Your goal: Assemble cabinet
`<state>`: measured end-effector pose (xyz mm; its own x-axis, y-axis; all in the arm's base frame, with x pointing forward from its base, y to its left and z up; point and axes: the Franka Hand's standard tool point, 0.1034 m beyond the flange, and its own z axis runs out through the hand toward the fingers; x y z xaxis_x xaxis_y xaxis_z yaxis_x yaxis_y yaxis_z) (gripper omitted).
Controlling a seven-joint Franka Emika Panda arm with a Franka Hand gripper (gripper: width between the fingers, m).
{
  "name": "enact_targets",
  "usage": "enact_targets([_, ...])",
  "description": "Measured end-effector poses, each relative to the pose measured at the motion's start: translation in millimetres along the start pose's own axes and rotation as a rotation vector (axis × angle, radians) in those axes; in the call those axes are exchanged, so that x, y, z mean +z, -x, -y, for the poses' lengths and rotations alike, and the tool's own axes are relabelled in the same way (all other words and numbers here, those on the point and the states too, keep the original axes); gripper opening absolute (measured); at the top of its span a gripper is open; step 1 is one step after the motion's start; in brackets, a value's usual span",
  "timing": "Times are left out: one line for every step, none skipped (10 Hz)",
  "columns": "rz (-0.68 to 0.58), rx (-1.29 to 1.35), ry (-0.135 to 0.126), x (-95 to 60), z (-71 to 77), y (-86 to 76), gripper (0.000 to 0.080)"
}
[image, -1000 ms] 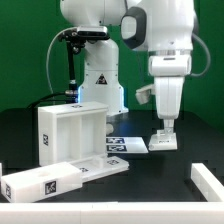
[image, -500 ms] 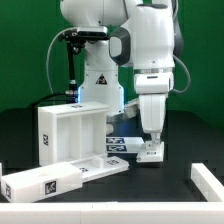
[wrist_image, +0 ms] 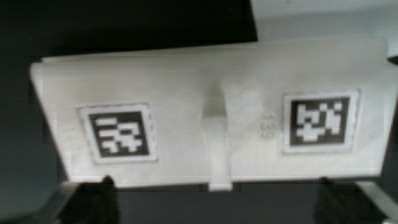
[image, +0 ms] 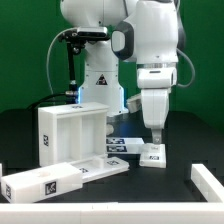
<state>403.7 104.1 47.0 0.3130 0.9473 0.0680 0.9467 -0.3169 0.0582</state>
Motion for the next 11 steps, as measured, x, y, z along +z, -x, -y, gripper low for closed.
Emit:
enact_targets([0.019,0.032,0.01,-16.7,-14.0,-1.4,0.0645])
enact_targets([0.021,0.051,0.021,-24.6,-27.6,-4.6,0.0766])
enact_targets([0.018,0.042,0.032,-28.2,-36.2,-8.5,0.0789])
enact_targets([0.02,0.042,0.028,-26.5,-33.6,-7.3,0.0789])
enact_targets([0.021,0.042,0.026,-25.9,-32.6,-6.7,0.0798])
enact_targets([0.021,0.042,0.026,-25.9,-32.7,-6.7,0.0798])
enact_targets([0.021,0.045,0.027,-26.1,-33.5,-6.2,0.0797])
enact_targets([0.0,0.219,0.047,-30.5,-41.2,-8.6,0.0797])
enact_targets([-0.019,0.39,0.063,-34.6,-48.1,-12.2,0.0797])
enact_targets([-0.006,0.398,0.057,-35.9,-52.8,-11.2,0.0797])
enact_targets([-0.007,0.396,0.057,-35.0,-51.8,-11.5,0.0797])
